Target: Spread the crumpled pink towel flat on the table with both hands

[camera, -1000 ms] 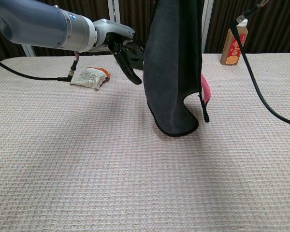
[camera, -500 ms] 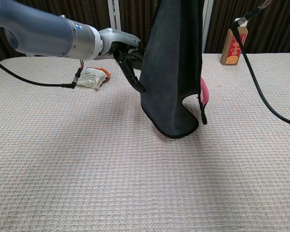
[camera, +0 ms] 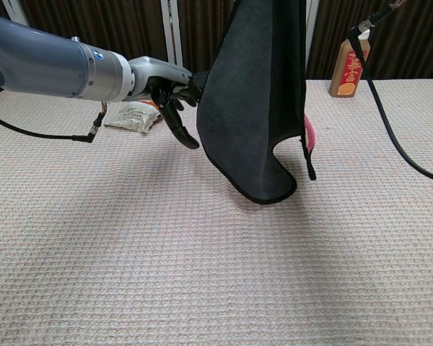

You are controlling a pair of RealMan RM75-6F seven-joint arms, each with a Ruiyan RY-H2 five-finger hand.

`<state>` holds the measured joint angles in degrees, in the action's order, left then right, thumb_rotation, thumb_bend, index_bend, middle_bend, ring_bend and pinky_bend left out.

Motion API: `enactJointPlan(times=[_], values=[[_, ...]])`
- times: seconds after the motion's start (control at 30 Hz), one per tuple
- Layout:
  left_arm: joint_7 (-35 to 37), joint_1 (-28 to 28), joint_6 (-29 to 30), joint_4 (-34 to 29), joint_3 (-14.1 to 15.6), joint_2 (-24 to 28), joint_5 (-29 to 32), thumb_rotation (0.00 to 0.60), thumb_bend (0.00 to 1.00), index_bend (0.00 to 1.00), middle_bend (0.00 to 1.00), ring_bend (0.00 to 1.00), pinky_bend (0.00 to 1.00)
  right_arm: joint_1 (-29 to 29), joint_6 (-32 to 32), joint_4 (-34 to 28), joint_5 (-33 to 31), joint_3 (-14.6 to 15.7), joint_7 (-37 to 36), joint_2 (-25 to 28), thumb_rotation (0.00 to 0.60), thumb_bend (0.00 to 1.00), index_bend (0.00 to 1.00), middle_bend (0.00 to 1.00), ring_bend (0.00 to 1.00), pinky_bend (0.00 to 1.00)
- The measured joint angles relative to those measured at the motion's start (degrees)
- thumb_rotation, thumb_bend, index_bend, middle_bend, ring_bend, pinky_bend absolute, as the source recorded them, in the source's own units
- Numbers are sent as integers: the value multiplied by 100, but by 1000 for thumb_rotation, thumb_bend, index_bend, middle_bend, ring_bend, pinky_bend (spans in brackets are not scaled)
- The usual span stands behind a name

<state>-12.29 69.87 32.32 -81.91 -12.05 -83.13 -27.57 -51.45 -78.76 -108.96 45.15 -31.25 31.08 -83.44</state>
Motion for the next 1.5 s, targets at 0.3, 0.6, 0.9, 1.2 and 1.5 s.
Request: enactJointPlan(times=[0.3, 0.6, 0.9, 1.2, 1.5], values=[[238, -6, 56, -15, -84, -51, -183, 600, 346, 527, 0, 0, 0, -4, -72, -73, 32, 75, 16, 9, 600, 637, 718, 317, 96, 100], [335, -9, 26, -78, -33, 36, -295, 600, 457, 535, 0, 0, 0, -8, -75, -62, 10, 43, -28, 74, 600, 637, 718, 317, 95, 100], [323, 87, -28, -101, 169, 123, -199, 600, 398, 533, 0, 0, 0, 9, -97, -106, -24, 57, -83, 126, 600, 637, 718, 317, 96, 100], [350, 174, -59, -122, 312, 137, -84, 600, 345, 510, 0, 0, 0, 14, -131, -144, -23, 78, -98, 172, 600, 637, 718, 317, 96, 100], [435, 175, 19, -144, 332, 191, -106, 600, 438, 611, 1, 0, 0, 26, -141, -130, -34, 133, -110, 183, 600, 637, 718, 317, 95, 100]])
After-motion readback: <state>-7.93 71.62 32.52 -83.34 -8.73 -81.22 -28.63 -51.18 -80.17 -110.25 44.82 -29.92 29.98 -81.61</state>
